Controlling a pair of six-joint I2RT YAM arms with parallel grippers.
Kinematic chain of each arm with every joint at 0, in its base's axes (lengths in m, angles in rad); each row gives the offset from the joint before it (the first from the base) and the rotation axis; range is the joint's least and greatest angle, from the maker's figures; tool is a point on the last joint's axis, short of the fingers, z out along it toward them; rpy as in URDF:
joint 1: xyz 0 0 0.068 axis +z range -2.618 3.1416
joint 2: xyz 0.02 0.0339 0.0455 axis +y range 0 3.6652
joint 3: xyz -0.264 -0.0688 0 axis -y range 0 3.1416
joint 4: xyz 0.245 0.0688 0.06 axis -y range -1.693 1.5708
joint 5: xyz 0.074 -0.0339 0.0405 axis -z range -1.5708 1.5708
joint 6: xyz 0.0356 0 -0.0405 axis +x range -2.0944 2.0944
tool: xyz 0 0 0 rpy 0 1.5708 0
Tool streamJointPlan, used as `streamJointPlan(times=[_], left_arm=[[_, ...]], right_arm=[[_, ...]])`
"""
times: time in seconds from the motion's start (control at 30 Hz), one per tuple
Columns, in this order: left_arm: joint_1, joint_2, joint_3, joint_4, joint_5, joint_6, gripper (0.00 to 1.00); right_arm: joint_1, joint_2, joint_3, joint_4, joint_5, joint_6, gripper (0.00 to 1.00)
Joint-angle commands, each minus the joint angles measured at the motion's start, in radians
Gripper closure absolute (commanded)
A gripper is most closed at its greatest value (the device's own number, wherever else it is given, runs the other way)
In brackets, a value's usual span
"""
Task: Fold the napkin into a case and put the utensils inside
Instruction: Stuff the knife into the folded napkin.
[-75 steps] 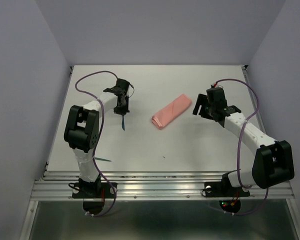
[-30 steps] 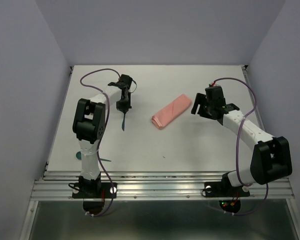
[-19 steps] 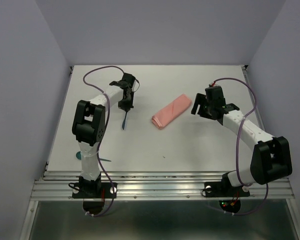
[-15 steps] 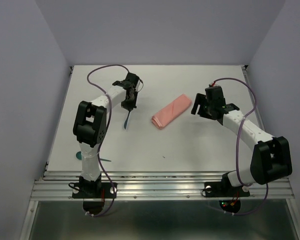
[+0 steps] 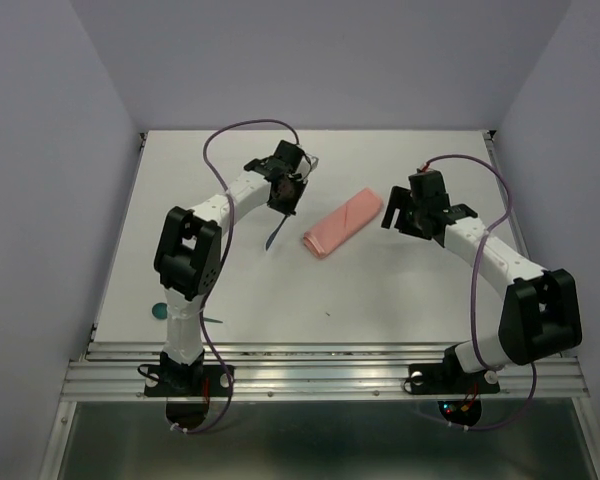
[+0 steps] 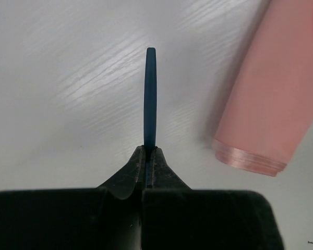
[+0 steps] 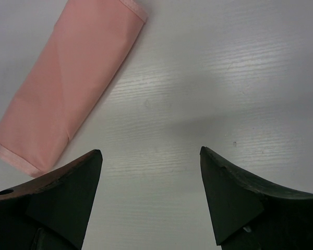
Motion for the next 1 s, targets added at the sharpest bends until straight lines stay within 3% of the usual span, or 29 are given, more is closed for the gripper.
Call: streamJointPlan(times=[0.0, 0.33, 0.43, 0.47, 0.6, 0.97], left_arm=[[-0.056, -0.054, 0.1, 0.018, 0.083, 0.107, 1.0], [-0.14, 0.017, 0.176, -0.032, 0.185, 0.172, 1.0], [-0.151, 0.031, 0.18, -0.033, 0.189, 0.179, 1.0], [-0.153, 0.043, 0.183, -0.035, 0.189, 0.178, 1.0], [-0.157, 0.077, 0.206, -0.053, 0.2, 0.181, 1.0], [-0.182, 0.18, 0.295, -0.097, 0.145, 0.16, 1.0]], right_arm=[[0.007, 0.027, 0.073, -0.015, -0.02, -0.003, 0.19], [-0.091, 0.226, 0.279, -0.02, -0.101, 0.002, 0.22], [-0.116, 0.323, 0.362, -0.015, -0.106, 0.01, 0.35], [-0.127, 0.37, 0.403, -0.01, -0.11, 0.013, 0.47], [-0.136, 0.494, 0.489, -0.013, -0.104, 0.023, 0.72], [-0.145, 0.751, 0.725, -0.013, -0.129, 0.03, 0.77]])
